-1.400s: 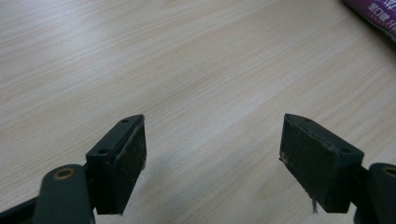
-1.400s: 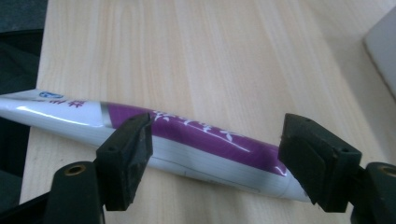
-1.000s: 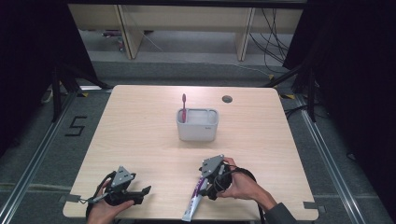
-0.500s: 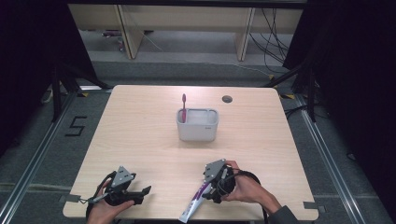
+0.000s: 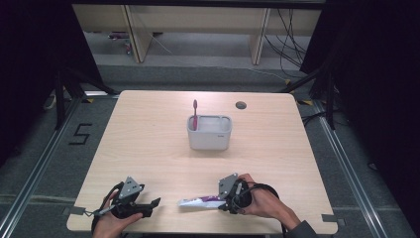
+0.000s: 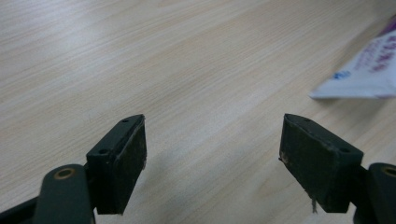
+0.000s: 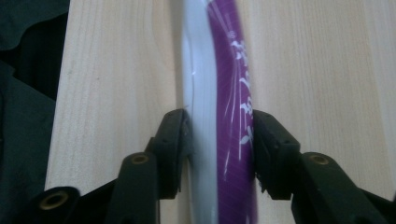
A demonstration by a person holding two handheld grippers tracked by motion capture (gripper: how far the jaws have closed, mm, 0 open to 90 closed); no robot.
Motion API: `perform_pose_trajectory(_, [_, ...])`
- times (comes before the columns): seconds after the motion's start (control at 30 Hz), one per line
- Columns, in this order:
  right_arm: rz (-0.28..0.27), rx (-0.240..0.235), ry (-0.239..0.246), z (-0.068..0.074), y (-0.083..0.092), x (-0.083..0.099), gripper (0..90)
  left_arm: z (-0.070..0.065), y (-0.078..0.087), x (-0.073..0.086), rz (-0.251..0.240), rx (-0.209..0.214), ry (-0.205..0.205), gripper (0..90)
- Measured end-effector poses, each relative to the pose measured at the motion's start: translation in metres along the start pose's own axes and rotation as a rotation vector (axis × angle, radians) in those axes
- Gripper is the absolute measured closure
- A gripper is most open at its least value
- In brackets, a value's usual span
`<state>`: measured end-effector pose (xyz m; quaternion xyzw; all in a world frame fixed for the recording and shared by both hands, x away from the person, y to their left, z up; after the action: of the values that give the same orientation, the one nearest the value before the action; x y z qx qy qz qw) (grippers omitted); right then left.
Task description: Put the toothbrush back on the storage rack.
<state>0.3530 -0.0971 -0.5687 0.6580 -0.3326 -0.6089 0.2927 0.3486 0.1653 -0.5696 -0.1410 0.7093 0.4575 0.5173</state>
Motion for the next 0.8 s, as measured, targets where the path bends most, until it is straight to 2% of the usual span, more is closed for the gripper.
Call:
perform_pose_trajectory(0.1, [0.029, 0.005, 0.012, -0.001, 0.000, 0.000, 59.5, 0.000, 0.000, 0.000, 0.000, 0.000, 0.001, 22.5])
perform_pose_trajectory(0.13, [0.042, 0.014, -0.022, 0.001, 0.001, 0.000, 59.5, 0.000, 0.000, 0.000, 0.000, 0.000, 0.001, 22.6])
perform_pose_trajectory(0.2, [0.057, 0.007, 0.017, -0.001, 0.000, -0.001, 59.5, 0.000, 0.000, 0.000, 0.000, 0.001, 0.000, 22.5])
perform_pose_trajectory(0.23, [0.080, 0.030, -0.013, -0.001, 0.001, 0.000, 59.5, 0.000, 0.000, 0.000, 0.001, 0.002, -0.002, 22.6])
perform_pose_trajectory(0.27, [0.081, 0.018, 0.014, -0.002, 0.000, -0.001, 59.4, 0.000, 0.000, 0.000, 0.002, 0.002, -0.002, 22.5])
perform_pose_trajectory(0.3, [0.117, 0.041, -0.052, 0.001, 0.003, 0.001, 59.0, 0.000, 0.000, 0.000, 0.002, 0.002, -0.002, 22.5])
perform_pose_trajectory(0.33, [0.109, 0.026, -0.028, 0.000, 0.002, 0.000, 58.1, 0.000, 0.000, 0.000, 0.002, 0.002, -0.002, 22.5])
perform_pose_trajectory(0.37, [0.109, 0.026, -0.045, 0.001, 0.001, -0.002, 56.8, 0.000, 0.000, 0.000, 0.003, 0.002, -0.003, 22.5])
perform_pose_trajectory(0.4, [0.098, 0.025, -0.029, -0.001, 0.000, -0.004, 56.7, 0.000, 0.000, 0.000, -0.002, 0.004, -0.004, 22.5])
perform_pose_trajectory(0.47, [0.121, 0.033, -0.060, 0.001, 0.000, -0.005, 56.7, -0.001, -0.001, 0.000, -0.002, 0.005, -0.005, 22.5])
perform_pose_trajectory(0.53, [0.122, 0.031, -0.046, 0.000, -0.001, -0.007, 56.4, 0.000, -0.001, 0.000, 0.000, 0.005, -0.007, 22.6])
perform_pose_trajectory(0.57, [0.131, 0.029, -0.059, 0.000, -0.002, -0.009, 56.5, 0.000, -0.001, 0.000, 0.000, 0.005, -0.007, 22.5])
perform_pose_trajectory(0.63, [0.119, 0.013, -0.017, -0.002, -0.006, -0.014, 58.0, -0.001, -0.001, 0.000, -0.001, 0.005, -0.006, 22.5])
perform_pose_trajectory(0.67, [0.142, 0.021, -0.054, 0.000, -0.005, -0.014, 58.1, -0.001, -0.001, 0.000, -0.002, 0.005, -0.005, 22.5])
perform_pose_trajectory(0.73, [0.148, 0.021, -0.055, 0.000, -0.007, -0.015, 58.8, -0.001, 0.000, 0.000, -0.001, 0.005, -0.006, 22.5])
perform_pose_trajectory(0.77, [0.136, 0.010, -0.033, -0.002, -0.009, -0.017, 59.0, -0.001, 0.000, 0.000, -0.001, 0.005, -0.007, 22.5])
perform_pose_trajectory(0.8, [0.147, 0.006, -0.033, -0.003, -0.009, -0.016, 59.1, -0.001, 0.000, 0.000, -0.001, 0.005, -0.008, 22.5])
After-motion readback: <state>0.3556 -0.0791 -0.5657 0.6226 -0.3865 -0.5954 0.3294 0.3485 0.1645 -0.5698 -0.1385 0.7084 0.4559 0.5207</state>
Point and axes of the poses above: each handheld gripper's, and its own axes: y roughly backward along the jaws, x roughly out of its underside, z roughly to its left, the point moved 9 cm from there along -y, roughly forward along the jaws, and after that the axes turned 11 degrees about -z, right-handed, at the moved point
